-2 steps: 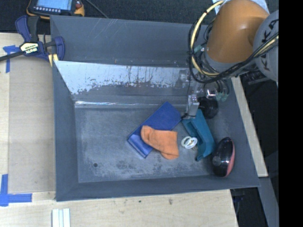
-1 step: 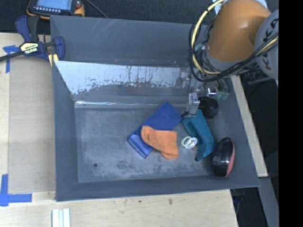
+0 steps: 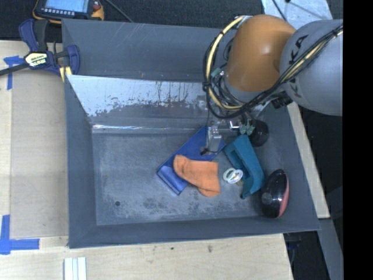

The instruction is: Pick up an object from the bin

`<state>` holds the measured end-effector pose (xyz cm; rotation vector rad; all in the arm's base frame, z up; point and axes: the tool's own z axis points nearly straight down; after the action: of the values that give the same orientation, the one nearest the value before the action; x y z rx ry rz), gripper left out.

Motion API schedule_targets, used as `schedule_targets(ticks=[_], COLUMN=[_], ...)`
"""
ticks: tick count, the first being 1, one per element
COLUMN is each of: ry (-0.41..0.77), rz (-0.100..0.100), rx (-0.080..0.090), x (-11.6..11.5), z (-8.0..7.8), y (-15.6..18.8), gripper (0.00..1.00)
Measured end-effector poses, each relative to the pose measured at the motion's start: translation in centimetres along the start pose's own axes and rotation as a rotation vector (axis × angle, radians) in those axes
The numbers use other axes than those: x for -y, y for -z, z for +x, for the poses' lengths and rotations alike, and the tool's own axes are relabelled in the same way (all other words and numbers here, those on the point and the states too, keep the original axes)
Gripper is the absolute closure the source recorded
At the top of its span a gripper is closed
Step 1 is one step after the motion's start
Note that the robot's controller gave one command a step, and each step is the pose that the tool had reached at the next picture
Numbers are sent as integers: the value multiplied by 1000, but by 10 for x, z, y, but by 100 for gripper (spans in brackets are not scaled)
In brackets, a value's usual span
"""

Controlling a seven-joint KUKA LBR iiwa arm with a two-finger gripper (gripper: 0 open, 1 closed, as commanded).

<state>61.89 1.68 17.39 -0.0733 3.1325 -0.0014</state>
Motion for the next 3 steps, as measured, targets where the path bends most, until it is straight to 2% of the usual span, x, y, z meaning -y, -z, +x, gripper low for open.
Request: schedule_targets(ticks=[1, 2, 3], ry=[-28, -143, -207], rz=[-5, -1, -6], rx=[-9, -3, 19], x=[-17, -2, -18], z=[16, 10, 24], y=[-23, -60, -96], gripper=[0, 0, 100])
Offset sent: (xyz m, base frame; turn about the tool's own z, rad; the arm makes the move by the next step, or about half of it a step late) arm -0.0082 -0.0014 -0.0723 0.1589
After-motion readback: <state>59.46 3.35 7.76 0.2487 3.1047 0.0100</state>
